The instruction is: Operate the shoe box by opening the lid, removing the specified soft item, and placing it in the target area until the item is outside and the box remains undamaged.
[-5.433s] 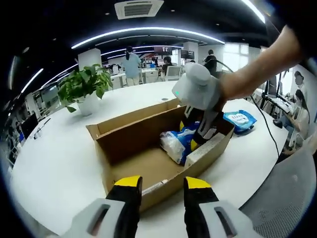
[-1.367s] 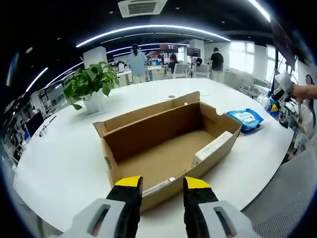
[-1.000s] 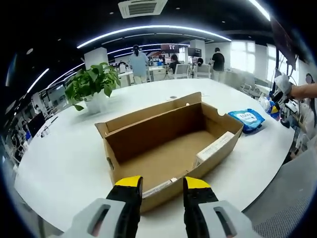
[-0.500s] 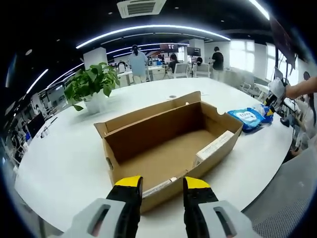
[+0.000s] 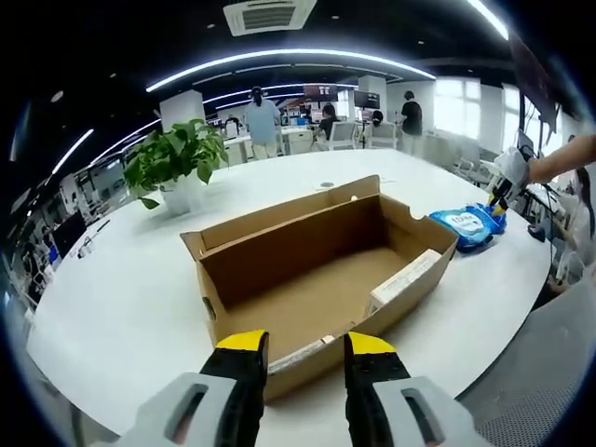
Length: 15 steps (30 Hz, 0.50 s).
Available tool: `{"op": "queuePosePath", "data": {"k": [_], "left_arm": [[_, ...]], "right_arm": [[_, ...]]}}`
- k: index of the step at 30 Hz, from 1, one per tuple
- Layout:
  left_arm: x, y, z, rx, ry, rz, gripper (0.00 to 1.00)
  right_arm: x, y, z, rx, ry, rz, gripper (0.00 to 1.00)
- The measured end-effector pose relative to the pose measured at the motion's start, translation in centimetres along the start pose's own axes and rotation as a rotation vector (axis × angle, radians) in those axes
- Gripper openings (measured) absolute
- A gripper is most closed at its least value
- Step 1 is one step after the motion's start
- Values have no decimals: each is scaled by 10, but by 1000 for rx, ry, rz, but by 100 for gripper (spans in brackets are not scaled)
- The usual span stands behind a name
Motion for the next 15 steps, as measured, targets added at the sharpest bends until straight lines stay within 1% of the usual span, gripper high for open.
{"op": "queuePosePath", "data": {"k": [11,15], "left_arm": [[-1,0,1,-8,1,-12,32],[-2,1,1,-11,3,-18,32]], "right_arm": [[2,5,-1,1,-9,-10,8],[9,5,-4,11,28,4,7]]}}
Point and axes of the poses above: the point that each gripper's makers call its tool centre point, and the gripper's own axes: y roughly backward along the fingers, x roughly to its left, z roughly out of its top, the point moved 6 cm from there along y, roughly backward along the fingers, and after that the axes turned 6 degrees about -y, right-handed, at the moved point
